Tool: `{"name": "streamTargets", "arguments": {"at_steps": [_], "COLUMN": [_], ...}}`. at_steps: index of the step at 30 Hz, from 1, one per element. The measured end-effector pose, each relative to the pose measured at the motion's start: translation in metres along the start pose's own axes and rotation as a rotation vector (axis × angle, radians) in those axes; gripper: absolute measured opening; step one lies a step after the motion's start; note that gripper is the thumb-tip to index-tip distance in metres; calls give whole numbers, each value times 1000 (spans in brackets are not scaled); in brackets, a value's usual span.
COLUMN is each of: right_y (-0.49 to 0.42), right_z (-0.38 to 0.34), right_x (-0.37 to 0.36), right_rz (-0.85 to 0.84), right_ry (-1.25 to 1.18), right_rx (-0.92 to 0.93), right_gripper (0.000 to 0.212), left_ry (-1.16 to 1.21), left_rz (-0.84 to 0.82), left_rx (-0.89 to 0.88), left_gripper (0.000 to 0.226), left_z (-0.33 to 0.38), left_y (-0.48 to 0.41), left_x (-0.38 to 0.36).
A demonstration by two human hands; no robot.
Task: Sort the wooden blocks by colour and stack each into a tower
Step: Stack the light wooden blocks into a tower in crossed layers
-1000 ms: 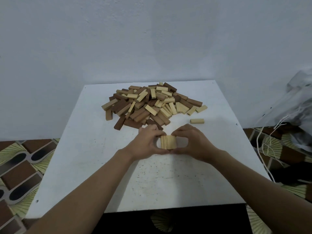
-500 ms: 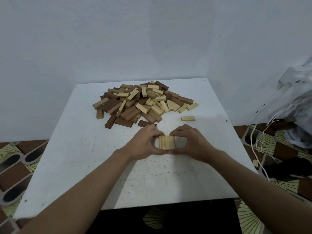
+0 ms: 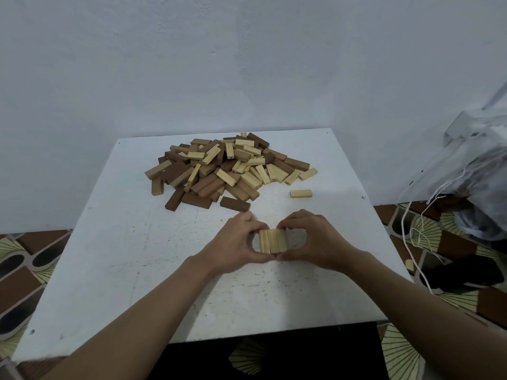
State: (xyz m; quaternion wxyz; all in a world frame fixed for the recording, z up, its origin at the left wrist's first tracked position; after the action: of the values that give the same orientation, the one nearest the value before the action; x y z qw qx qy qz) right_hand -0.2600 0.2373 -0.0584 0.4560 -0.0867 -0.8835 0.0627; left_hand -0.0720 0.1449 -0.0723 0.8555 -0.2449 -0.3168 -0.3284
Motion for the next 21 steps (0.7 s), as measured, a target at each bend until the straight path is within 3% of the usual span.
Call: {"name": "streamTargets", "arguments": {"at_steps": [12, 21], "right_y": [1, 6], "right_z": [3, 4], "right_x": [0, 2], "right_rz": [24, 42], "right_ry": [-19, -61], "right_rx": [45, 17], "right_gripper": [53, 72], "left_ry": [24, 2], "left_rz": [3, 18], "left_rx": [-25, -69], "left_gripper": [55, 60], "left_z": [0, -3], "left_y": [0, 2], "left_x": [-1, -1]}}
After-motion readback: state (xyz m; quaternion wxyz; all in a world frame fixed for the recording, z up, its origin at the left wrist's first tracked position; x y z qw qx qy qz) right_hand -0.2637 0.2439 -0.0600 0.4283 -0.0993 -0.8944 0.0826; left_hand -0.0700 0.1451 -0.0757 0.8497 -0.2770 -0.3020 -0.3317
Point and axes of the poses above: each hand's wrist, its own y-axis away from the middle knuckle, its own x-axis out of the back of the hand, z = x × y, the point moved 2 cm from there along -y, towards the middle knuckle, and after that the axes turned 11 degrees about z, right-handed, at the moved point
